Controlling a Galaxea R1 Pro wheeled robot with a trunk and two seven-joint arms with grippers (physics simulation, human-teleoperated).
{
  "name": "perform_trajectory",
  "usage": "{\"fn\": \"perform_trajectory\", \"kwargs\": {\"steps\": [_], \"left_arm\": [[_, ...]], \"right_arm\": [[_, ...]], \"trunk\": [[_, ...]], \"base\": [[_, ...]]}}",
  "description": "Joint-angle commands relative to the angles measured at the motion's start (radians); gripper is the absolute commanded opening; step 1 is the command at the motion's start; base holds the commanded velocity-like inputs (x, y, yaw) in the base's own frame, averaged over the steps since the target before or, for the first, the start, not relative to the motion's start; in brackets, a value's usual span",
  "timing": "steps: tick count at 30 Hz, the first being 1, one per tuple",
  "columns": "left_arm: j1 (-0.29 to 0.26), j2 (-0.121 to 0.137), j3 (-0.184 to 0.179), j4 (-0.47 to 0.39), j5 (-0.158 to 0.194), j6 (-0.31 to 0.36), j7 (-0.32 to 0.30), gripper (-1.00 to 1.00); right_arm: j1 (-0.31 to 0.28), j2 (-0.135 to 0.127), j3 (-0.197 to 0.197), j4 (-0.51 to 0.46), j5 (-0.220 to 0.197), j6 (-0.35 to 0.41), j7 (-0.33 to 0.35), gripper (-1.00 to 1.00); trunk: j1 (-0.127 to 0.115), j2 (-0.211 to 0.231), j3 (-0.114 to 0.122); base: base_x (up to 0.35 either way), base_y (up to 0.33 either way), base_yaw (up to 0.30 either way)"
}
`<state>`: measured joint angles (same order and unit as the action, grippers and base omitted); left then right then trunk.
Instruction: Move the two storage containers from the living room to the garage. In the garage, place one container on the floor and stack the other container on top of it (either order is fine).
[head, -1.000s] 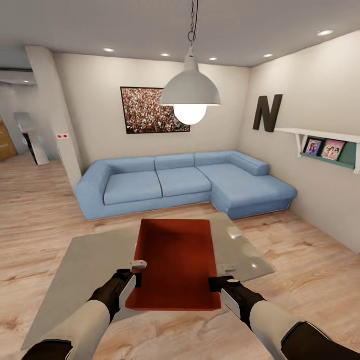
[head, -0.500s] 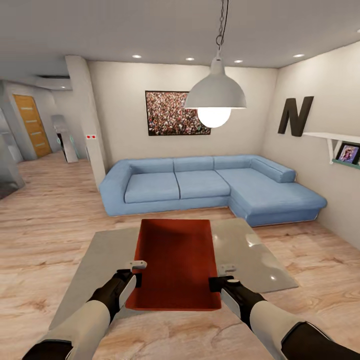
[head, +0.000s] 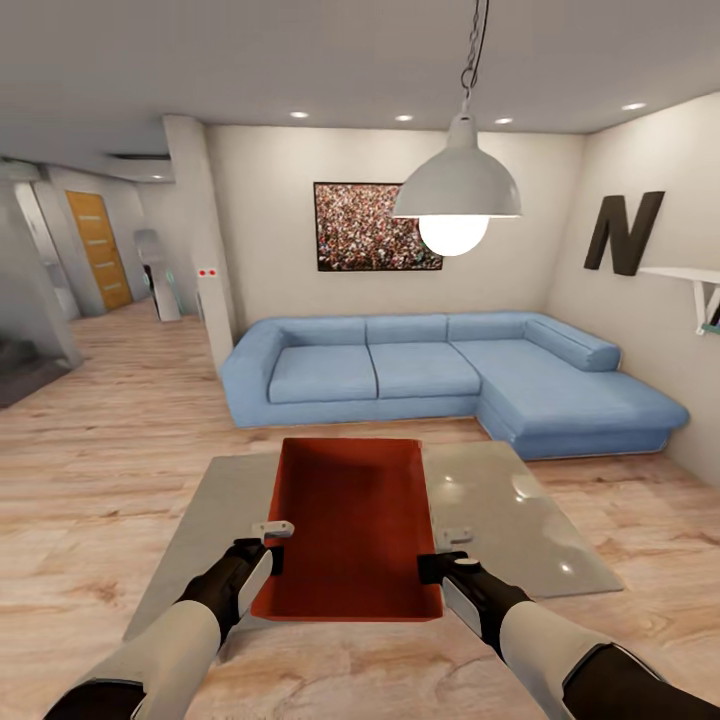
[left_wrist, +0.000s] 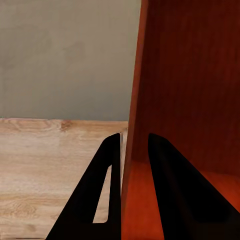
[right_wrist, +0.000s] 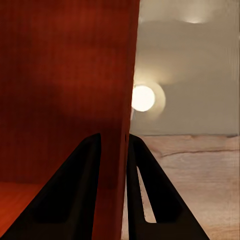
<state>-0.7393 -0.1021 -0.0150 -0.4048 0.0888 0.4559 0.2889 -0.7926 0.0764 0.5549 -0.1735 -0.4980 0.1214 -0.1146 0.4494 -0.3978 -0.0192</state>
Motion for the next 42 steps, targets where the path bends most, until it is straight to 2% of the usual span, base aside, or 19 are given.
{"fn": "perform_trajectory", "kwargs": {"steps": [1, 42], "left_arm": [[-0.001, 0.001, 0.004, -0.003, -0.013, 0.007, 0.011, -1.00], [-0.001, 0.001, 0.004, -0.003, -0.013, 0.007, 0.011, -1.00]], "right_arm": [[-0.001, -0.004, 0.003, 0.002, 0.001, 0.005, -0.058, -1.00], [-0.001, -0.004, 0.003, 0.002, 0.003, 0.004, -0.059, -1.00]], "trunk": [[0.001, -0.002, -0.002], [0.001, -0.002, -0.003]], "base": [[0.000, 0.000, 0.271], [0.000, 0.000, 0.277]]}}
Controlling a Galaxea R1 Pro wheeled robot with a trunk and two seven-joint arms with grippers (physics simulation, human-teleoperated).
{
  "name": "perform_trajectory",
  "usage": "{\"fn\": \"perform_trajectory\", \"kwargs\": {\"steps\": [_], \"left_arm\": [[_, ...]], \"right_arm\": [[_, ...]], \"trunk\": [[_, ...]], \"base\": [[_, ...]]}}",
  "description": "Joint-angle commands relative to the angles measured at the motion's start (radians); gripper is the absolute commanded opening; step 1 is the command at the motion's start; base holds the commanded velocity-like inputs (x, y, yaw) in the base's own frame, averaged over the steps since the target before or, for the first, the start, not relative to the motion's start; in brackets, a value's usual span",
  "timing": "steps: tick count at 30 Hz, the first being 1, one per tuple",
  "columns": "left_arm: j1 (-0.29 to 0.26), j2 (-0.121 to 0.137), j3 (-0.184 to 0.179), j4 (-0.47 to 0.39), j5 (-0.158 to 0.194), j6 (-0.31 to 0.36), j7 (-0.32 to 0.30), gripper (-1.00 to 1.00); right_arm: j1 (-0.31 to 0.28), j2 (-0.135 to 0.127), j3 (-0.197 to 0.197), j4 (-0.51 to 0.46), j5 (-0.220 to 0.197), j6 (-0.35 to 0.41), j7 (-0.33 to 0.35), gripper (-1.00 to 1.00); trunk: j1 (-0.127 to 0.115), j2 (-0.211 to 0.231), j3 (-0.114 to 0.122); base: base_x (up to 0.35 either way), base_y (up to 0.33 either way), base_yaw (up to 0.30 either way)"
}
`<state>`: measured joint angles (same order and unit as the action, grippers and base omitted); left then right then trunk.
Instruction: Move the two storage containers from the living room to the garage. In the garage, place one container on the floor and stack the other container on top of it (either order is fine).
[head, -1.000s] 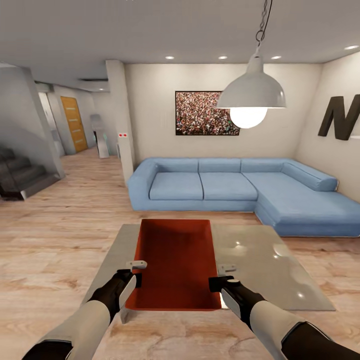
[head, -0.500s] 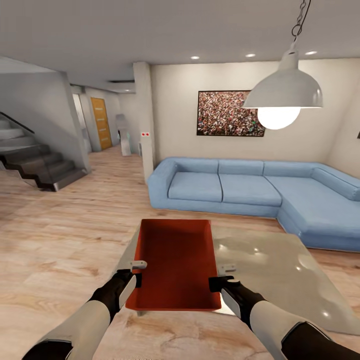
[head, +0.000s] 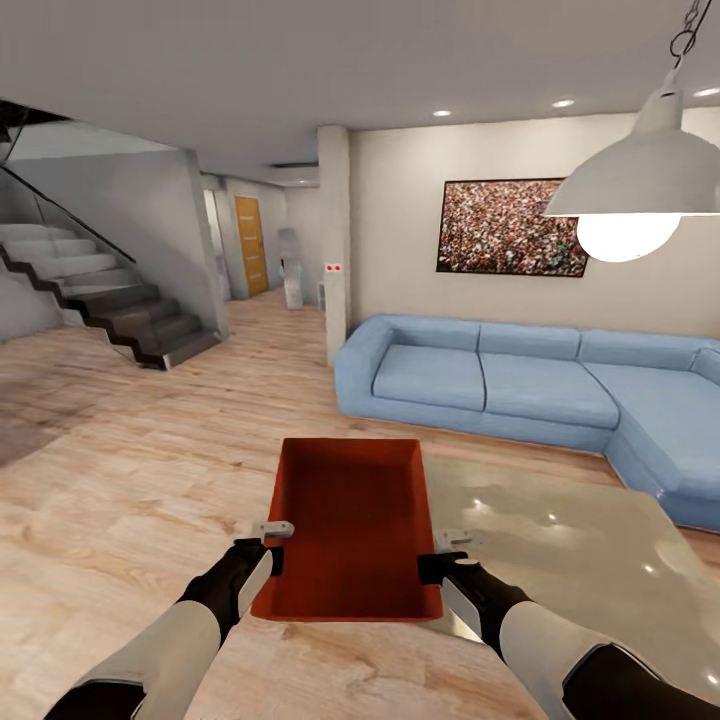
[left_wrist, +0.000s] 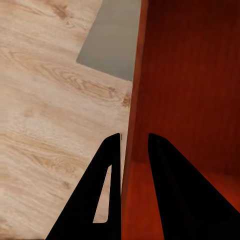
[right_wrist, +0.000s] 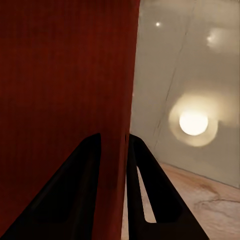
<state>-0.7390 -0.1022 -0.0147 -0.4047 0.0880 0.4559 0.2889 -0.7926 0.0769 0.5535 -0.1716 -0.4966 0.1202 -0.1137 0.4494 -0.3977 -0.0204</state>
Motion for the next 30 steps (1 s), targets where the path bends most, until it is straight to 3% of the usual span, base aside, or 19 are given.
{"fn": "perform_trajectory", "kwargs": {"steps": [1, 30], "left_arm": [[-0.001, 0.001, 0.004, -0.003, -0.012, 0.007, 0.011, -1.00], [-0.002, 0.001, 0.004, -0.003, -0.012, 0.007, 0.011, -1.00]], "right_arm": [[0.000, -0.005, 0.005, 0.000, 0.001, 0.006, -0.059, -1.00], [0.000, -0.005, 0.005, 0.000, 0.001, 0.006, -0.060, -1.00]], "trunk": [[0.001, -0.002, -0.002], [0.001, -0.002, -0.002]], "base": [[0.000, 0.000, 0.278], [0.000, 0.000, 0.278]]}}
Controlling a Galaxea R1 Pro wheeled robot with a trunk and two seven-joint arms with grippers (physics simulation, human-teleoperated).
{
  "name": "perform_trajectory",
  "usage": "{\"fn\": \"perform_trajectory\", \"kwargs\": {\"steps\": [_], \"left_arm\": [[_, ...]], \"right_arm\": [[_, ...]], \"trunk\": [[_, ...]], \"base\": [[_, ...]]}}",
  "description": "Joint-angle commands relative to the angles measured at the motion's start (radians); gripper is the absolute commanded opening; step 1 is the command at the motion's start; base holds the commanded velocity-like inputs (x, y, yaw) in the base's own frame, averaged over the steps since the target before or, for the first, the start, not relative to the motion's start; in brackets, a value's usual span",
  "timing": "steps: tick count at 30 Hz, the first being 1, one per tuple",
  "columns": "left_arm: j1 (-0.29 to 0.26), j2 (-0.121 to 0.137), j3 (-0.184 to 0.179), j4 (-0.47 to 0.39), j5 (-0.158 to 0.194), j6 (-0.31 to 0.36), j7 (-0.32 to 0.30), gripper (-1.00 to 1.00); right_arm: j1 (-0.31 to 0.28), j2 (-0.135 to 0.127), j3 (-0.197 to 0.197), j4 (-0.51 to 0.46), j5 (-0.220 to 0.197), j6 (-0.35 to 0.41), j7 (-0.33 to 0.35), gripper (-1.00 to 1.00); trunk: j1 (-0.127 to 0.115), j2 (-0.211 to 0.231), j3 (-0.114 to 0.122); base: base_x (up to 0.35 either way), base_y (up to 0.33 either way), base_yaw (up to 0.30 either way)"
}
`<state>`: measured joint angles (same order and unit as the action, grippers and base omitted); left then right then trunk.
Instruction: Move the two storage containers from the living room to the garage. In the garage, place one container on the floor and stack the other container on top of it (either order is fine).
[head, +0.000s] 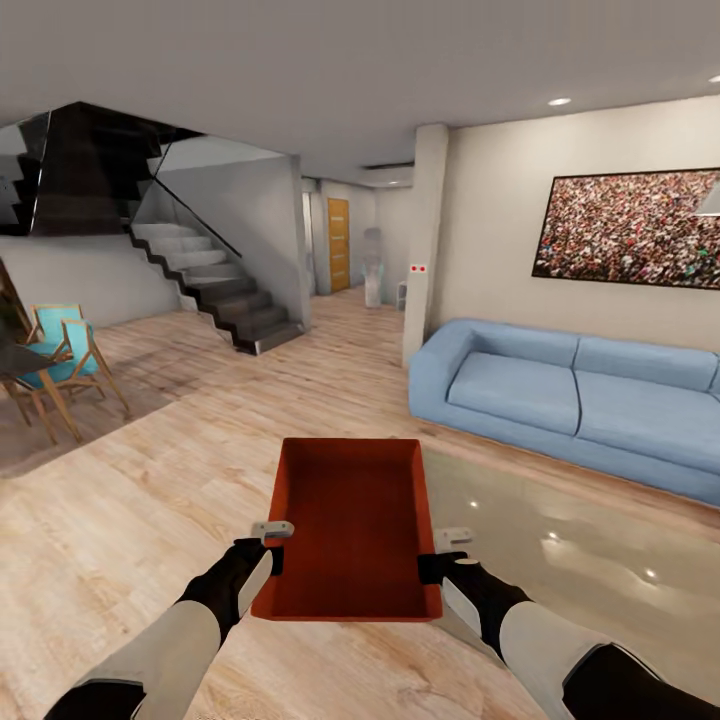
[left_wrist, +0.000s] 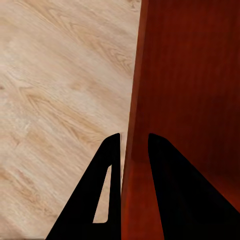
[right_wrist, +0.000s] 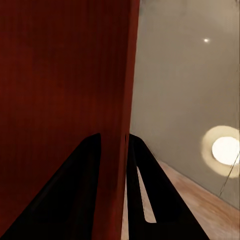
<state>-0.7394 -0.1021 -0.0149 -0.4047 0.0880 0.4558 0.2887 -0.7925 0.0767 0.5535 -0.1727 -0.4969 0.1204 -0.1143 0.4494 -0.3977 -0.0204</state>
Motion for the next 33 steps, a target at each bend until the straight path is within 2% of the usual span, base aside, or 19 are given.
{"fn": "perform_trajectory", "kwargs": {"steps": [1, 33], "left_arm": [[-0.001, 0.001, 0.004, -0.003, -0.013, 0.008, 0.011, -1.00], [-0.001, 0.000, 0.004, -0.003, -0.012, 0.007, 0.011, -1.00]], "right_arm": [[-0.001, -0.005, 0.005, 0.001, 0.001, 0.005, -0.058, -1.00], [-0.001, -0.005, 0.005, 0.001, 0.001, 0.005, -0.059, -1.00]], "trunk": [[0.001, -0.002, -0.002], [0.001, -0.002, -0.002]], "base": [[0.000, 0.000, 0.278], [0.000, 0.000, 0.278]]}}
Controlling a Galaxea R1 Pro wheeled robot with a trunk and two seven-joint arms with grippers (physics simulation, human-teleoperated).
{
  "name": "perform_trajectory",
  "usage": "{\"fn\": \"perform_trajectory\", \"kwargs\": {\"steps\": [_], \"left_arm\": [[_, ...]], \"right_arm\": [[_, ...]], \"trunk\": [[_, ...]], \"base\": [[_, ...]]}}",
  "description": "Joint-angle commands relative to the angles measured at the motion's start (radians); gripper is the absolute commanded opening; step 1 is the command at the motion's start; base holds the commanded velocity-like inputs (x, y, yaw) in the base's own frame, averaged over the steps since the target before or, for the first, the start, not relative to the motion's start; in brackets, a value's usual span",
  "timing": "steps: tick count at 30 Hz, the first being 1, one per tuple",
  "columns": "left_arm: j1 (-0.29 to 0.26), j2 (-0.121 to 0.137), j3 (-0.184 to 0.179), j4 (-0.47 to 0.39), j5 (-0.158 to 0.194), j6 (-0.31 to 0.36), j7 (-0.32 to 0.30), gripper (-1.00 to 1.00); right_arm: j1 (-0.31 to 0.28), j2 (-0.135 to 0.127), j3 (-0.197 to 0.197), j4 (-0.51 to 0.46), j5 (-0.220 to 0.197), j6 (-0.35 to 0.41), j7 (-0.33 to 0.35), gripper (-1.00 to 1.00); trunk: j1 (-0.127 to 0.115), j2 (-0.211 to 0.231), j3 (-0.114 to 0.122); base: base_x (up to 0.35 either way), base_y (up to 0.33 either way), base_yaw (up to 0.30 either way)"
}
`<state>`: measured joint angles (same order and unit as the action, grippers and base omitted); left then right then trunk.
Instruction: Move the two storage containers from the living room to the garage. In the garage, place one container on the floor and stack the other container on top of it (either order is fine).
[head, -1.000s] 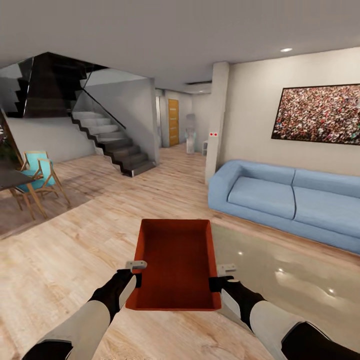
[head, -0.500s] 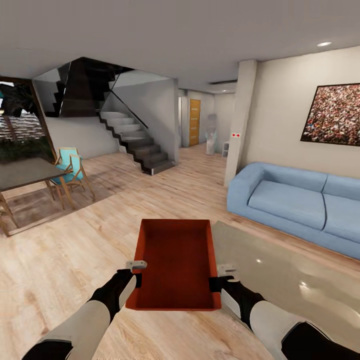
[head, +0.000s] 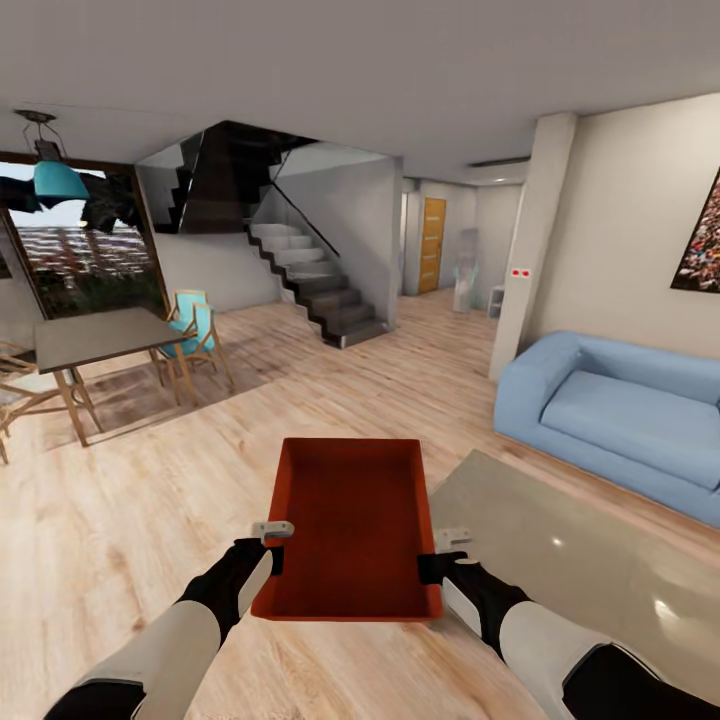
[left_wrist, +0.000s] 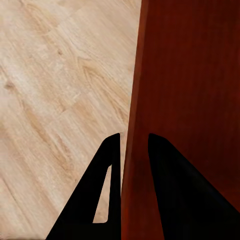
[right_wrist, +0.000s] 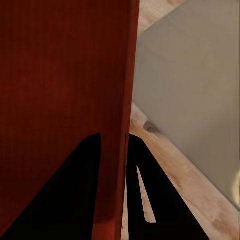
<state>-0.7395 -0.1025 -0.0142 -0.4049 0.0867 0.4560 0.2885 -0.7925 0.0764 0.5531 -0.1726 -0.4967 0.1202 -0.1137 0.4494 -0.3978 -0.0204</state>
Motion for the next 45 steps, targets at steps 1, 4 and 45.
{"fn": "perform_trajectory", "kwargs": {"steps": [1, 4, 45], "left_arm": [[-0.001, 0.001, 0.003, -0.003, -0.011, 0.007, 0.012, -1.00], [0.000, 0.001, 0.003, -0.003, -0.011, 0.007, 0.012, -1.00], [-0.001, 0.001, 0.003, -0.003, -0.011, 0.007, 0.012, -1.00]], "right_arm": [[-0.001, -0.004, 0.006, 0.001, 0.001, 0.006, -0.059, -1.00], [-0.001, -0.004, 0.005, 0.000, 0.001, 0.006, -0.059, -1.00], [-0.001, -0.006, 0.007, 0.001, 0.001, 0.011, -0.060, -1.00]], "trunk": [[0.001, -0.002, -0.002], [0.001, -0.002, -0.002], [0.001, -0.002, -0.002]], "base": [[0.000, 0.000, 0.278], [0.000, 0.000, 0.278], [0.000, 0.000, 0.191]]}}
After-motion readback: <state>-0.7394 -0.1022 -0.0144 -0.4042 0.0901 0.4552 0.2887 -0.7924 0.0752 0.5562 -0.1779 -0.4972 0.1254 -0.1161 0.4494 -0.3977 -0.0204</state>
